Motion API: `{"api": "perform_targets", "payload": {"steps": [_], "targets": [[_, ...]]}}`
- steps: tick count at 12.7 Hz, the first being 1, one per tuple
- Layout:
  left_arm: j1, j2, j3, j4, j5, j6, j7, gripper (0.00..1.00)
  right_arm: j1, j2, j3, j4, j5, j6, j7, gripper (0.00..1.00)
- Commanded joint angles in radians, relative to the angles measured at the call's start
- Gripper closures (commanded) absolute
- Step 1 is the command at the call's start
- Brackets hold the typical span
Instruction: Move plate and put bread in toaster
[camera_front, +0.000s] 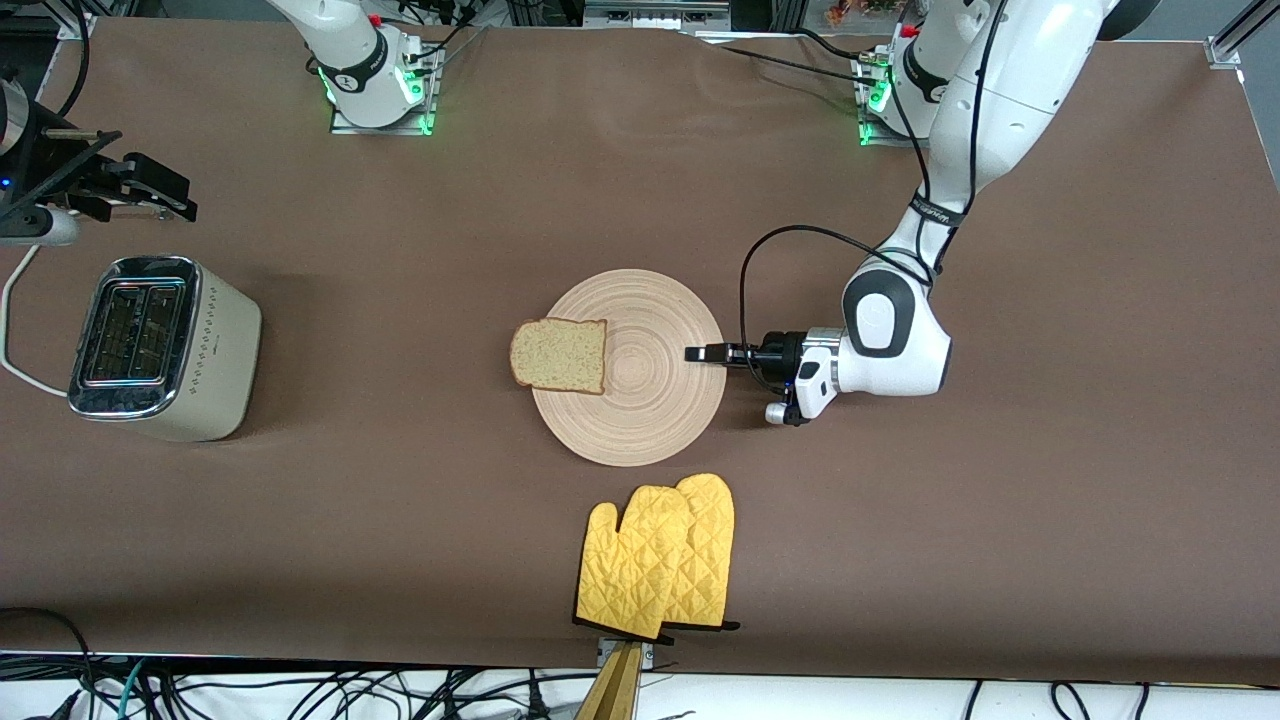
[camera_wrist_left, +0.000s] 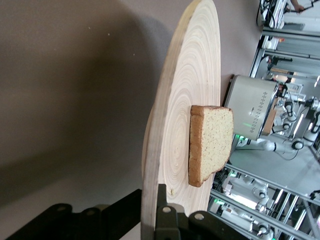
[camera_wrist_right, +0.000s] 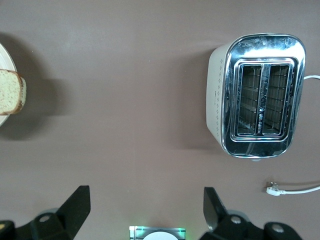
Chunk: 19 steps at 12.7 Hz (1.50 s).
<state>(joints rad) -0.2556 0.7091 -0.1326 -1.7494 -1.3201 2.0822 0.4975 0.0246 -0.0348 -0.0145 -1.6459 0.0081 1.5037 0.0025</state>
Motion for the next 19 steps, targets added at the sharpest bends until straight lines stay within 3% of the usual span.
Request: {"api": "perform_targets", "payload": {"steps": [1, 8, 14, 19], "targets": [[-0.007, 0.038, 0.007, 0.037, -0.027, -0.005, 0.104, 1.0, -0.003, 0.004, 0.004, 0.021, -0.005, -0.016, -0.004, 0.0], [-0.045, 0.084, 0.007, 0.064, -0.111, 0.001, 0.13, 1.0, -0.003, 0.006, 0.004, 0.021, -0.005, -0.017, -0.004, 0.0], [-0.047, 0.089, 0.007, 0.064, -0.1, 0.001, 0.148, 1.0, -0.003, 0.006, 0.004, 0.021, -0.005, -0.013, -0.004, 0.0], [-0.05, 0.095, 0.01, 0.061, -0.1, 0.075, 0.211, 1.0, -0.005, 0.007, 0.002, 0.021, -0.007, -0.013, -0.004, 0.0]]}}
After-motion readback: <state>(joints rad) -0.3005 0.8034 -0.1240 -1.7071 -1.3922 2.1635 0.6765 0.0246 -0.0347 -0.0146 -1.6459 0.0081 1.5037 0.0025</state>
